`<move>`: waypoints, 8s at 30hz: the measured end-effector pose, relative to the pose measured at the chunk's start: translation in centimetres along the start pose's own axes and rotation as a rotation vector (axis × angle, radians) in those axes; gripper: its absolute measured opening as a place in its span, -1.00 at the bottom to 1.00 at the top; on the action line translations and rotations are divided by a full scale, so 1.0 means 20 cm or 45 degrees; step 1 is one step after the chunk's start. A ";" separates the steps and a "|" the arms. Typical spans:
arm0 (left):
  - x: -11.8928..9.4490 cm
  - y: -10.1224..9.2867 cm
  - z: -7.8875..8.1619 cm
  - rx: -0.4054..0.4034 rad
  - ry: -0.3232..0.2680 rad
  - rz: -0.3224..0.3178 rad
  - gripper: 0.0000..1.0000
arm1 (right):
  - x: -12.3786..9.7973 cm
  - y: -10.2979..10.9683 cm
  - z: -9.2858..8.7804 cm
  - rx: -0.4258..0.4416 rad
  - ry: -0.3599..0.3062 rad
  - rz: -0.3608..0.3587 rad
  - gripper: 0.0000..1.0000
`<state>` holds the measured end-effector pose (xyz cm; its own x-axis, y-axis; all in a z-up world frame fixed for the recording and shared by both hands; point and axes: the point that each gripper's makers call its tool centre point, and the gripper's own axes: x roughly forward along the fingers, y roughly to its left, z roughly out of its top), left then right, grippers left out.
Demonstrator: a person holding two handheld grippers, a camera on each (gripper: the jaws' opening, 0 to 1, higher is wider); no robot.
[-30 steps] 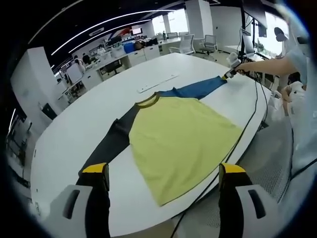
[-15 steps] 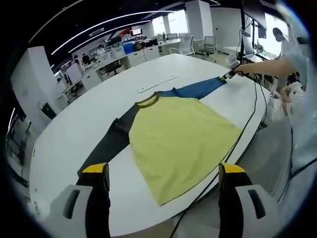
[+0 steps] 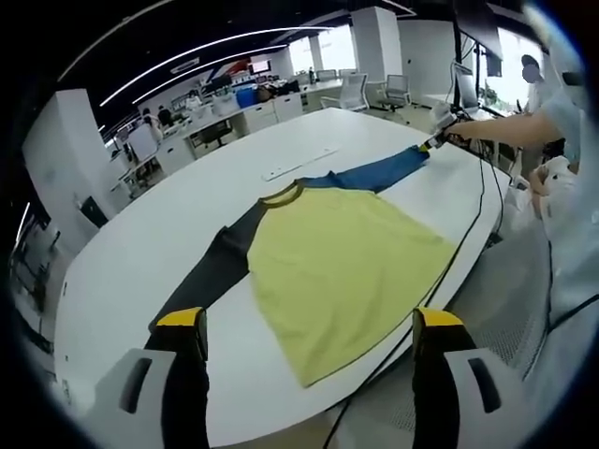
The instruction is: Fold the garment on the visible template until the final outline fits inside the template.
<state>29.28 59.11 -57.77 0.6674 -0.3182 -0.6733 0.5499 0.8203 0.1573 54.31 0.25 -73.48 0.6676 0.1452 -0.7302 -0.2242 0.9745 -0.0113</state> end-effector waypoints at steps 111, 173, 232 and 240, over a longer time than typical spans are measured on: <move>-0.21 0.35 -0.30 0.048 -0.123 -0.128 0.81 | -0.01 2.36 0.96 -0.377 -0.345 0.607 -0.94; -0.19 0.47 -0.38 -0.033 -0.115 -0.089 0.74 | 0.50 2.81 0.59 -0.427 -0.063 0.671 -0.91; -0.20 0.38 -0.24 0.039 -0.196 -0.151 0.70 | 0.21 2.52 0.58 -0.657 -0.191 0.562 0.30; -0.19 0.36 -0.24 0.056 -0.195 -0.161 0.69 | 0.17 2.46 0.58 -0.663 -0.207 0.558 0.43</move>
<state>28.29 68.53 -57.50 0.6583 -0.4886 -0.5727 0.6532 0.7488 0.1121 53.66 50.65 -68.60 0.5264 0.5693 -0.6316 -0.7810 0.6174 -0.0944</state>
